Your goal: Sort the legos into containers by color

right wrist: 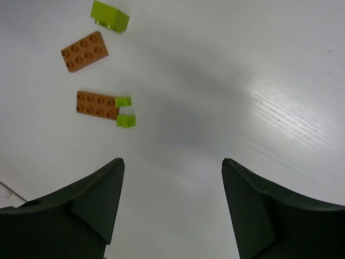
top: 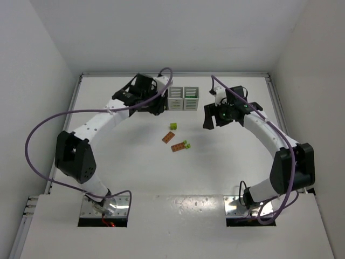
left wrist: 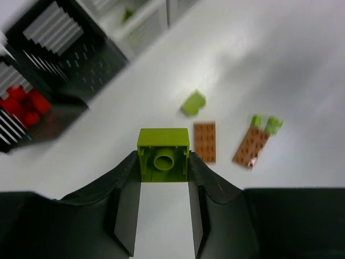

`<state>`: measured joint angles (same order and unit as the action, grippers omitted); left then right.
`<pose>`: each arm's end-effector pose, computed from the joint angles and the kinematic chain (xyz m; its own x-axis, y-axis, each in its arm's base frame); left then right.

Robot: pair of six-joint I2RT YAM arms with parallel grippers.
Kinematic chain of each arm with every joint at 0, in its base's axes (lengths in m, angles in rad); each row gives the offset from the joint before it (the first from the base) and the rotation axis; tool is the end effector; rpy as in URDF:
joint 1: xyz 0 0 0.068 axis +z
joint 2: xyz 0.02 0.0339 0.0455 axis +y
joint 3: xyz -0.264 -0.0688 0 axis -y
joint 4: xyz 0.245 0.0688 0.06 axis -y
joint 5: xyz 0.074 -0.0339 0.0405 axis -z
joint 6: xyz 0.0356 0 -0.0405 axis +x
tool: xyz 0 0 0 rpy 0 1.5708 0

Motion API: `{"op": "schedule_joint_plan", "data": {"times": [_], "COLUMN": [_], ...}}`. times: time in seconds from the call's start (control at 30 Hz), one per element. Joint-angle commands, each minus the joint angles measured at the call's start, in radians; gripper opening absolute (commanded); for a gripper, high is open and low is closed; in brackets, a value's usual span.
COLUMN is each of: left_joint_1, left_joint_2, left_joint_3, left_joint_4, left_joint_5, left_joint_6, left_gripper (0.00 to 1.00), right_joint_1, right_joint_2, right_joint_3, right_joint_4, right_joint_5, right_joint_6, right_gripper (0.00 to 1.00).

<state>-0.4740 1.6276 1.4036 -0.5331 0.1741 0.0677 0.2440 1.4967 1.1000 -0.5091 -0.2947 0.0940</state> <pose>0.3232 -0.1728 0.3062 -0.5717 0.3682 -0.7332 0.6016 0.7957 -0.0695 0.3044 0.0864 0.2524 -0.7983 -0.1062 -0.5929 -0.3316 0.8992 0.2855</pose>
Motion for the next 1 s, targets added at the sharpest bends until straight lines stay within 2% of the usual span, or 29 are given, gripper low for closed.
{"op": "schedule_joint_plan", "data": {"times": [0.0,0.2,0.4,0.6,0.97], "left_joint_1": [0.005,0.028,0.037,0.037,0.028], "left_joint_2": [0.061,0.227,0.389,0.48,0.58], "left_joint_3": [0.129,0.284,0.461,0.603,0.701], "left_joint_4": [-0.004,0.051,0.061,0.061,0.061], "left_joint_5": [0.073,0.137,0.125,0.094,0.019], "left_joint_6": [-0.052,-0.146,-0.166,-0.166,-0.157], "left_gripper": [0.27,0.3,0.32,0.35,0.5], "right_joint_1": [-0.005,0.004,0.005,0.005,0.014], "right_joint_2": [-0.053,-0.135,-0.18,-0.194,-0.164], "right_joint_3": [-0.048,-0.155,-0.233,-0.262,-0.25], "right_joint_4": [0.061,0.083,0.061,0.003,0.041], "right_joint_5": [-0.079,-0.119,-0.144,-0.17,-0.189], "right_joint_6": [-0.025,-0.085,-0.134,-0.204,-0.195], "right_gripper": [0.74,0.74,0.74,0.74,0.74]}}
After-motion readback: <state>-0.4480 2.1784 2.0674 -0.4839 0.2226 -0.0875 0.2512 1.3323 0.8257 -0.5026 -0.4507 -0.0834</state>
